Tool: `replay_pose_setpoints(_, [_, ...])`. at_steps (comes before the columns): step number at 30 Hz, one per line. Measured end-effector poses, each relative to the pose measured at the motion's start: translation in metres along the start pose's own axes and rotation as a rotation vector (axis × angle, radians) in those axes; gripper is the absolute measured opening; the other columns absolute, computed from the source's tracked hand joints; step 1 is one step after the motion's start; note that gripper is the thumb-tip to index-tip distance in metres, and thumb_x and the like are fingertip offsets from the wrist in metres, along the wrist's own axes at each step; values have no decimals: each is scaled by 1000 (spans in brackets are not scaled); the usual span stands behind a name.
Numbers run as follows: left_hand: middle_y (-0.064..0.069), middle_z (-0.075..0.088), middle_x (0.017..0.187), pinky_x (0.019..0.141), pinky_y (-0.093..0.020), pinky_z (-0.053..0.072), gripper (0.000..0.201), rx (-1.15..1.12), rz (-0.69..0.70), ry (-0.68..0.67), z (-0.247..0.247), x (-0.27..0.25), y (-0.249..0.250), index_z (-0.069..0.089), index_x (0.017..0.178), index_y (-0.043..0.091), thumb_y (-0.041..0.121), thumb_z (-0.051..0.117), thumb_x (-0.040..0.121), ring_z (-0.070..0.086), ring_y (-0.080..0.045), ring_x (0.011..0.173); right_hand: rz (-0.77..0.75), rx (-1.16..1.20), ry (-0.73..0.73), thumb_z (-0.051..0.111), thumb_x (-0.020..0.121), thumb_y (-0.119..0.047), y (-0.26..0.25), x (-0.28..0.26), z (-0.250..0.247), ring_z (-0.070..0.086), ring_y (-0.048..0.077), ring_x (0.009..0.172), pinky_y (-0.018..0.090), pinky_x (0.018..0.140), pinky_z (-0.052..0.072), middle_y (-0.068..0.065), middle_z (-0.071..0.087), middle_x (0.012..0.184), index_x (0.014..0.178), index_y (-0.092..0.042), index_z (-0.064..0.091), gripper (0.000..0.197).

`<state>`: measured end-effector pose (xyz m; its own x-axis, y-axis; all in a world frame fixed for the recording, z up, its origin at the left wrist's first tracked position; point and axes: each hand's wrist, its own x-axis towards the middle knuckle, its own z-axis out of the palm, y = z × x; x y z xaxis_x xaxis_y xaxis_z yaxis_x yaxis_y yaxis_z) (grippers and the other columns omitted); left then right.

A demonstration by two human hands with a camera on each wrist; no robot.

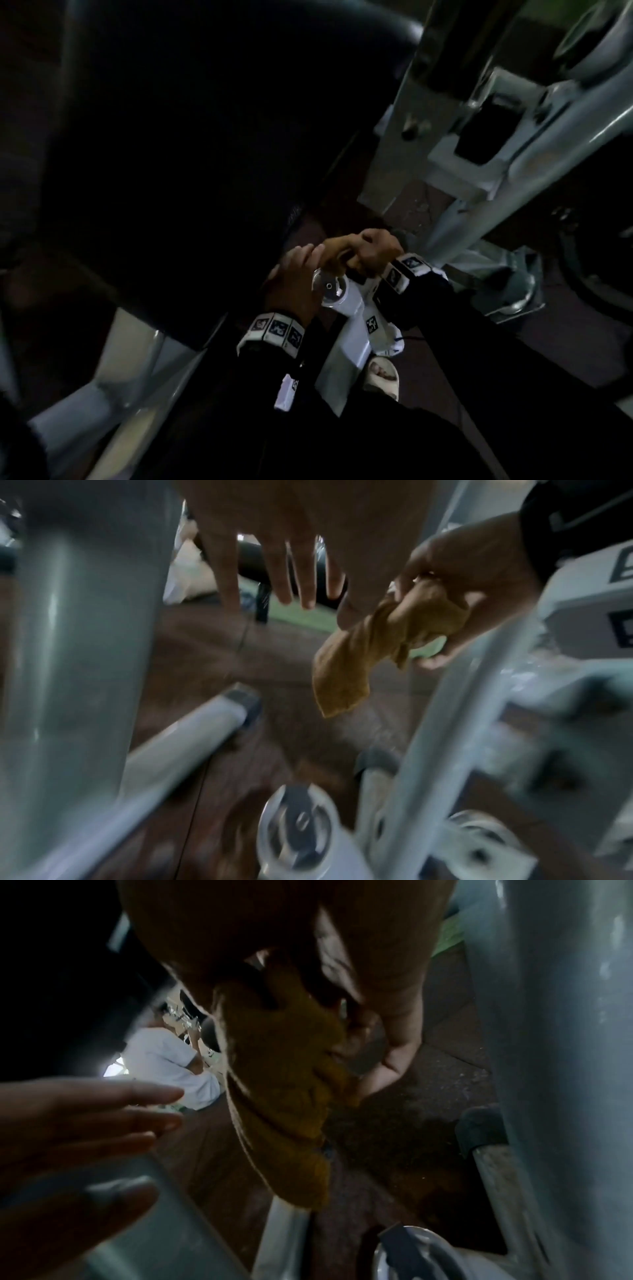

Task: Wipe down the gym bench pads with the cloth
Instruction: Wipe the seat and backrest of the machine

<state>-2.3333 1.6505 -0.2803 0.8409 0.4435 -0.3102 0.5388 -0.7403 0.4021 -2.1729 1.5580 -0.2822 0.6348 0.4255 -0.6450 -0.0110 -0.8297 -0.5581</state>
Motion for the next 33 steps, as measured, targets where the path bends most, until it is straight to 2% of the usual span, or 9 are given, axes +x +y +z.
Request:
replay_pose_setpoints(2, [4, 30, 153, 108, -39, 35, 58, -15, 6, -25, -32, -14, 16, 27, 148, 28, 29, 45, 93, 28, -18, 140, -36, 114, 57, 58, 85, -32, -16, -28, -12, 58, 19, 81, 25, 70, 48, -3, 61, 82, 86, -22, 66, 13])
replay_pose_setpoints(5, [-2, 53, 137, 78, -39, 53, 49, -40, 76, 185, -77, -37, 38, 50, 138, 20, 31, 44, 90, 55, -25, 118, -92, 178, 66, 53, 87, -29, -40, -63, -23, 61, 26, 94, 38, 85, 51, 9, 65, 100, 96, -16, 68, 21])
replay_pose_setpoints(7, [-3, 60, 130, 70, -38, 56, 46, -4, 150, 328, -97, -47, 43, 58, 131, 15, 29, 43, 89, 62, -27, 109, -83, 180, 44, 53, 86, -31, -55, -78, -28, 60, 22, 97, 30, 84, 47, 6, 65, 107, 101, -22, 66, 22])
replay_pose_setpoints(11, [-4, 53, 138, 87, -43, 51, 51, 48, 55, 389, -127, -47, 37, 54, 134, 16, 21, 64, 85, 55, -29, 119, -99, 199, 140, 62, 82, -25, -80, -97, -35, 59, 13, 86, 6, 66, 34, -4, 64, 88, 99, -25, 68, 19])
replay_pose_setpoints(15, [10, 16, 159, 115, -45, 20, 62, 37, -142, 175, -143, -39, 16, 21, 150, 33, 41, 46, 94, 15, -14, 145, -173, 269, 240, 66, 78, -17, -98, -108, -38, 57, 7, 80, 2, 69, 35, -7, 64, 84, 97, -20, 71, 20])
replay_pose_setpoints(22, [14, 9, 159, 115, -48, 21, 61, 57, -104, 112, -144, -35, -3, 14, 150, 39, 47, 42, 96, 8, -12, 145, -83, 370, 311, 75, 68, -24, -114, -105, -39, 56, -1, 72, -2, 51, 37, -10, 62, 87, 95, -28, 57, 33])
replay_pose_setpoints(25, [12, 13, 158, 114, -48, 24, 60, 49, -78, 135, -142, -35, -7, 18, 149, 37, 48, 42, 95, 12, -13, 144, -66, 413, 329, 78, 65, -26, -111, -109, -36, 59, -4, 73, 3, 57, 43, -11, 63, 86, 93, -32, 56, 36])
replay_pose_setpoints(29, [8, 19, 158, 109, -50, 32, 61, 40, -33, 152, -143, -35, -12, 24, 149, 35, 47, 47, 93, 20, -16, 143, -55, 449, 273, 85, 60, -22, -107, -110, -35, 63, 12, 91, 28, 81, 52, -1, 66, 100, 100, -25, 56, 49])
replay_pose_setpoints(33, [6, 10, 160, 113, -54, 24, 67, 59, -58, 151, -146, -34, -22, 17, 148, 42, 60, 42, 89, 12, -16, 146, -31, 456, 272, 82, 60, -11, -106, -110, -34, 61, 16, 93, 30, 83, 52, 3, 63, 102, 98, -21, 55, 48])
